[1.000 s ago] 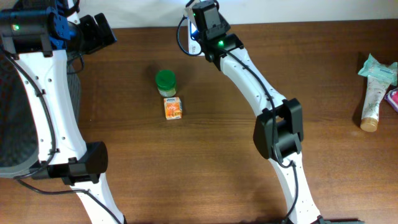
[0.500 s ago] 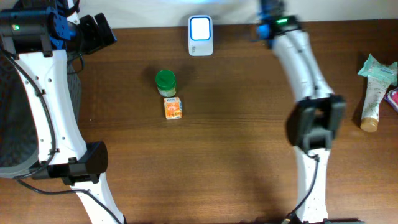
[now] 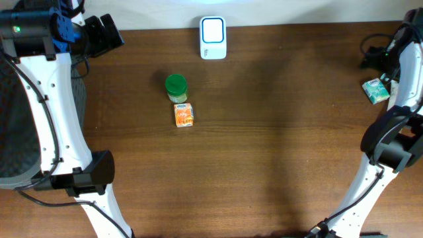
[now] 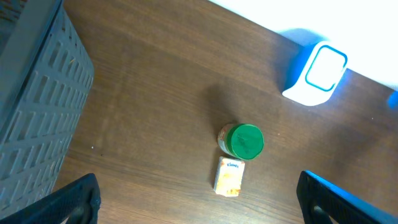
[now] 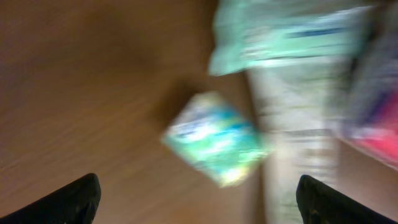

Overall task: Scan the item barcode
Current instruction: 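Reach the right gripper to the green Knorr bottle and grasp it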

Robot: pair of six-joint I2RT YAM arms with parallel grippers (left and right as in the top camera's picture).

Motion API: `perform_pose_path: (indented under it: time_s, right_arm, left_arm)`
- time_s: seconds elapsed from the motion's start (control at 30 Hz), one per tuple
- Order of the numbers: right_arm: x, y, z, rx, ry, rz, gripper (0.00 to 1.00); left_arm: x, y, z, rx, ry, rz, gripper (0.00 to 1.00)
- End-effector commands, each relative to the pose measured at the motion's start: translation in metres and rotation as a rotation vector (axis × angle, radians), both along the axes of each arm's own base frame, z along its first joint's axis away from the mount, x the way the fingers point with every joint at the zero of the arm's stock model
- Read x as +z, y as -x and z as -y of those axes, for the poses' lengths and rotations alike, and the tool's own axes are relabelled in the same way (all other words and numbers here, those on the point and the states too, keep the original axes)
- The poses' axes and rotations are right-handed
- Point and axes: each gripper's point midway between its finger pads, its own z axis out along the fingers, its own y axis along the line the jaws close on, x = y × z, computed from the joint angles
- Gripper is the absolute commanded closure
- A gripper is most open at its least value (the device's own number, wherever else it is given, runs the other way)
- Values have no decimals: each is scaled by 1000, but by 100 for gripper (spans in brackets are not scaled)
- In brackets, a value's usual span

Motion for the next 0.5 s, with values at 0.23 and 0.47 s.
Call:
perform_pose_path:
  time_s: [0.23, 0.47]
  right_arm:
    - [34, 0, -298, 698, -669, 35, 5]
    - [10, 14, -444, 820, -357, -66, 4]
  left_arm:
    - [7, 4, 0, -13, -6, 18, 1]
    - [7, 4, 0, -13, -6, 18, 1]
